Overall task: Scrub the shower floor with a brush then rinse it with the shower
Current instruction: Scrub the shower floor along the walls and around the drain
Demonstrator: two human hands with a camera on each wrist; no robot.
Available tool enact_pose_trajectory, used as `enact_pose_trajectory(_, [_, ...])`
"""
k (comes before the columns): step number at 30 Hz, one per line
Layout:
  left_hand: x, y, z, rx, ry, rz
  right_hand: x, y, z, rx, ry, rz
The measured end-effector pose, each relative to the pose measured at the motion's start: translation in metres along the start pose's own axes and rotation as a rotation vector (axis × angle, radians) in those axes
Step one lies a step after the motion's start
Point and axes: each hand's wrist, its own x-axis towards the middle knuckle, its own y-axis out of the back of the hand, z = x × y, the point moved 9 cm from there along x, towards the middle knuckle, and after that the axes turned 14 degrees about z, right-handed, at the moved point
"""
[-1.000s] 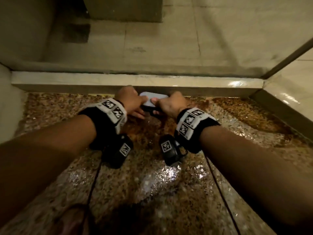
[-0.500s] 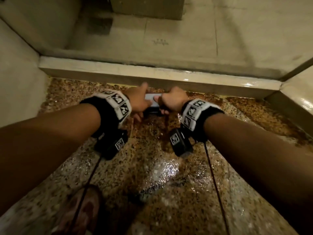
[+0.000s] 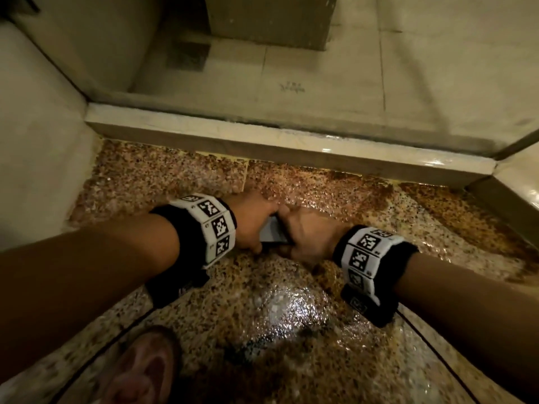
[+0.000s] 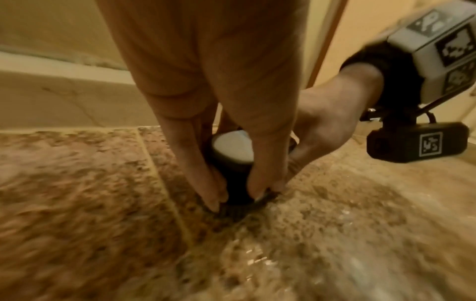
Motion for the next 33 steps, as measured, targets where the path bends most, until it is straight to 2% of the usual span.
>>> enact_pose_trajectory(4, [0.018,0.041,-0.022,0.008,0.086,0.170,0.049,0.028,0.013,0.064,-0.093,0.153])
enact_pose_trajectory(6, [0.033,0.059,-0.032,0.043,0.121,0.211,0.074,0.043,0.018,0.055,-0.151,0.198])
enact_pose_trajectory(8, [0.036,0.059,-0.031,0.092,0.128,0.172,0.075,0.043,0.015,0.032,-0.160,0.205])
enact_pose_trajectory(10, [0.023,0.036,-0.018,0.116,0.071,0.006,0.047,0.028,0.001,0.020,-0.107,0.145])
enact_pose_trajectory(12, [0.000,-0.001,-0.005,0.144,0.012,-0.169,0.010,0.002,-0.011,0.024,-0.041,0.027])
enact_pose_trajectory(13, [-0.009,-0.011,-0.002,0.155,-0.002,-0.197,0.001,-0.006,-0.012,0.033,-0.024,0.001])
enact_pose_trajectory(17, [0.023,0.027,-0.014,0.129,0.083,0.023,0.039,0.028,0.012,-0.022,-0.111,0.194])
enact_pose_trajectory(18, [0.030,0.036,-0.013,0.136,0.085,0.050,0.044,0.032,0.017,-0.063,-0.143,0.190])
enact_pose_trajectory(20, [0.029,0.028,-0.002,0.166,0.050,0.001,0.035,0.022,0.016,-0.119,-0.132,0.166])
enact_pose_trajectory(23, [-0.002,-0.018,0.022,0.174,-0.046,-0.160,-0.019,-0.011,0.002,-0.021,-0.063,0.054])
enact_pose_trajectory(25, [0.000,-0.018,0.024,0.152,-0.038,-0.125,-0.023,-0.009,0.011,-0.057,-0.072,0.049])
enact_pose_trajectory(27, [0.025,0.008,0.017,0.170,-0.010,-0.031,0.004,0.011,0.025,-0.129,-0.118,0.120])
enact_pose_trajectory(30, [0.051,0.043,0.016,0.106,0.014,0.153,0.026,0.041,0.049,-0.105,-0.209,0.250])
enact_pose_trajectory(31, [0.050,0.040,0.020,0.097,0.007,0.146,0.020,0.042,0.050,-0.095,-0.194,0.245])
enact_pose_trajectory(33, [0.037,0.007,0.036,0.117,-0.036,-0.012,-0.008,0.020,0.042,-0.101,-0.147,0.120])
